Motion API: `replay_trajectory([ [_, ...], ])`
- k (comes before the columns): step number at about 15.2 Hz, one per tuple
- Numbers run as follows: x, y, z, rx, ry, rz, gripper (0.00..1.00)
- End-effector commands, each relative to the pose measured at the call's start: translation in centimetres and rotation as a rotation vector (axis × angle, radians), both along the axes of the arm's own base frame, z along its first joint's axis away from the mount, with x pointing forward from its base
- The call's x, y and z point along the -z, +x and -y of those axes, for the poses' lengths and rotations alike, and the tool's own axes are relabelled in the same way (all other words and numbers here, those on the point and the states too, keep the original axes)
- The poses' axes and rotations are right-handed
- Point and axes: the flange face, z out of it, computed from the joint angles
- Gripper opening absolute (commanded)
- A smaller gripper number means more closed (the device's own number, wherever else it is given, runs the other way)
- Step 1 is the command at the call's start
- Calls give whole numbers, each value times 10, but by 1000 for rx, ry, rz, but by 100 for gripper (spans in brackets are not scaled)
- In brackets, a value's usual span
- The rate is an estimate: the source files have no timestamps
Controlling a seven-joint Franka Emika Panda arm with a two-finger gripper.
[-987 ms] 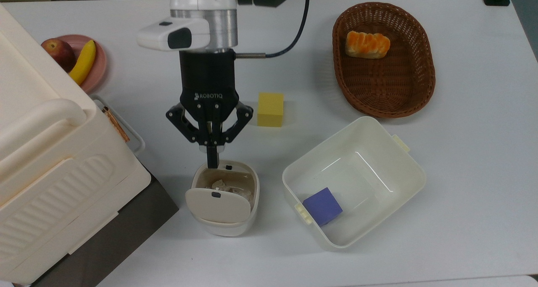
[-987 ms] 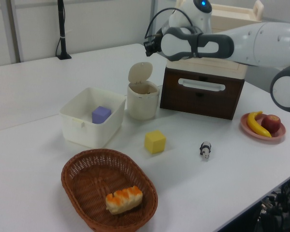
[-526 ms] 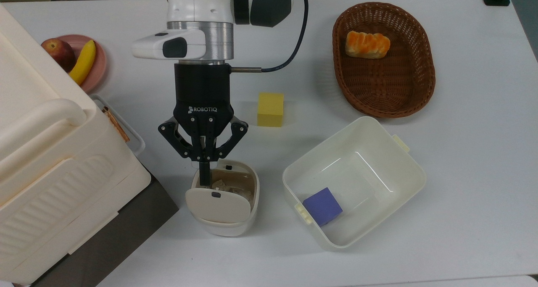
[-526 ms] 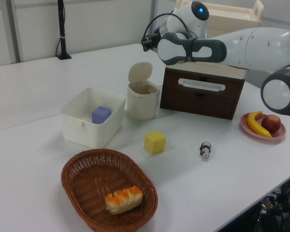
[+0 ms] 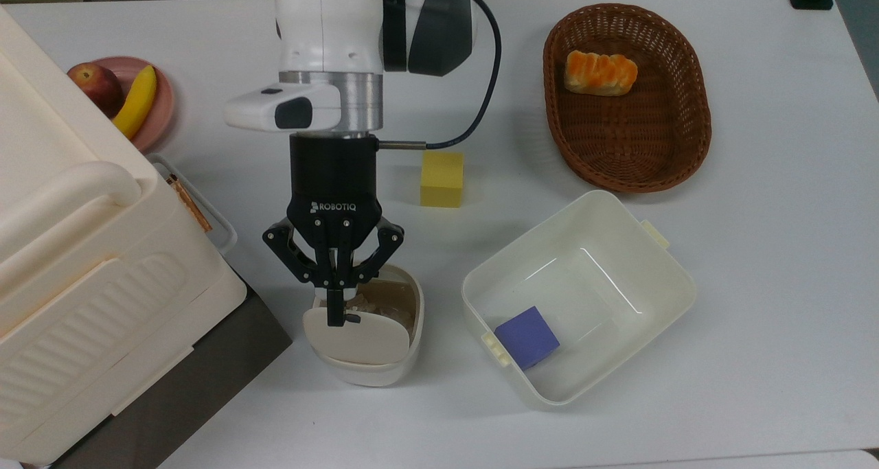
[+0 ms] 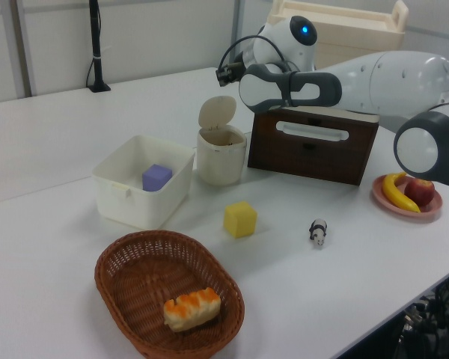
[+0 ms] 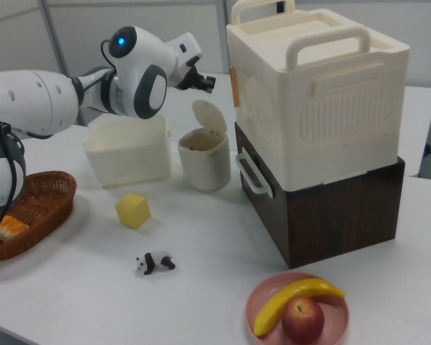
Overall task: Close the trash can
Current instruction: 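Push the flipped-up lid down over the trash can opening with the gripper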
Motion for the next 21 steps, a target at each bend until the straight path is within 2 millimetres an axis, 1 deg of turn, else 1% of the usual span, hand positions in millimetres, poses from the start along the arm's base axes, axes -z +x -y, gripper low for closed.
replay_trajectory([
  [1, 8, 6, 6, -16, -50, 10, 0],
  [2, 14, 8, 6, -16, -52, 3, 0],
  [4, 19, 8, 5, -21, -59, -5, 0],
  [8, 21, 5, 14, -18, -82, -15, 0],
  [11, 6, -12, 17, -27, -110, -21, 0],
  [13, 9, -21, 13, -37, -117, -41, 0],
  [16, 18, -22, 7, -49, -120, -56, 0],
  [21, 13, -21, 6, -52, -129, -47, 0],
])
